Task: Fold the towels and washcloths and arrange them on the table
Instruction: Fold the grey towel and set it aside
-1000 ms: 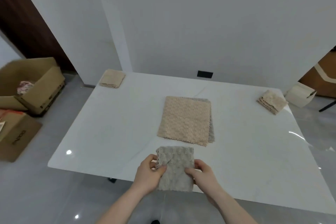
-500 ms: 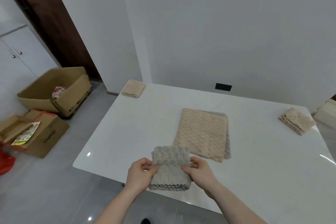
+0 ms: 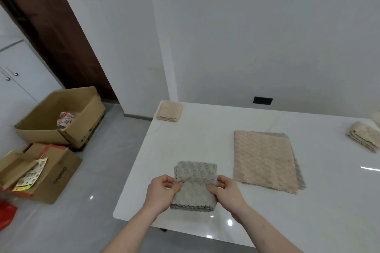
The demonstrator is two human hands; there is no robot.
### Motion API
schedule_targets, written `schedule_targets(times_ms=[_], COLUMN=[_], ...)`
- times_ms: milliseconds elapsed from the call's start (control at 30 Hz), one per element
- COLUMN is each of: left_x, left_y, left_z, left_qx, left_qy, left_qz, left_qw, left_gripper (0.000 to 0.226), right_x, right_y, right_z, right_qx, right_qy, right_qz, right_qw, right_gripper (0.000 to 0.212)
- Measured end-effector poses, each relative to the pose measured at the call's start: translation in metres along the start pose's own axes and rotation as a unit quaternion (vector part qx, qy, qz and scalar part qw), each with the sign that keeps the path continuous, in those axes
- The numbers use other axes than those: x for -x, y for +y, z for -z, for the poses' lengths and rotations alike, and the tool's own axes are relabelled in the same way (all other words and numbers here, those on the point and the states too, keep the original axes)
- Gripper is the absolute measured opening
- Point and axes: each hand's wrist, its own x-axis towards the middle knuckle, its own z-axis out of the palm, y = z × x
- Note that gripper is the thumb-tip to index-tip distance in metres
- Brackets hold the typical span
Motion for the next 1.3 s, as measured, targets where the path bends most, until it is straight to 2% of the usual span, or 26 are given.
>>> schedule_targets(times_ms=[233,333,400,633,933,1200,1300], left_x=[-0.048,-0.067,-0.081,-0.125,-0.245,-0.331,-0.349], left_y=[0.001,0.006,0.008,0.005,0.0,0.01,0.004], left_z=[0.055,0.06,0.062,0.082,0.112,0.116,0.116], left_qx=[-0.003,0.0,-0.003,-0.052,-0.128,-0.174,-0.192], left_qy=[-0.091,-0.121,-0.116,-0.112,-0.183,-0.23,-0.237], left_qz=[-0.028,-0.037,-0.047,-0.053,-0.067,-0.089,-0.096], left_qw=[0.995,0.992,0.992,0.991,0.972,0.953,0.948], left_gripper=[0.018,0.036,0.042,0.041,0.039,0.049,0.053], right_x=[-0.009,-0.021,-0.034,-0.069,-0.149,-0.223,-0.242], right_y=[-0.013,-0.02,-0.028,-0.032,-0.034,-0.038,-0.037], right_z=[-0.061,-0.071,-0.076,-0.111,-0.187,-0.245,-0.255], right_qx=[-0.065,-0.084,-0.09,-0.098,-0.125,-0.156,-0.148], right_qy=[0.035,0.042,0.044,0.035,0.119,0.184,0.182], right_qz=[-0.02,-0.029,-0.035,-0.061,-0.119,-0.143,-0.155], right_qw=[0.997,0.995,0.994,0.993,0.978,0.96,0.96], right_gripper=[0.02,0.018,0.017,0.022,0.027,0.036,0.04])
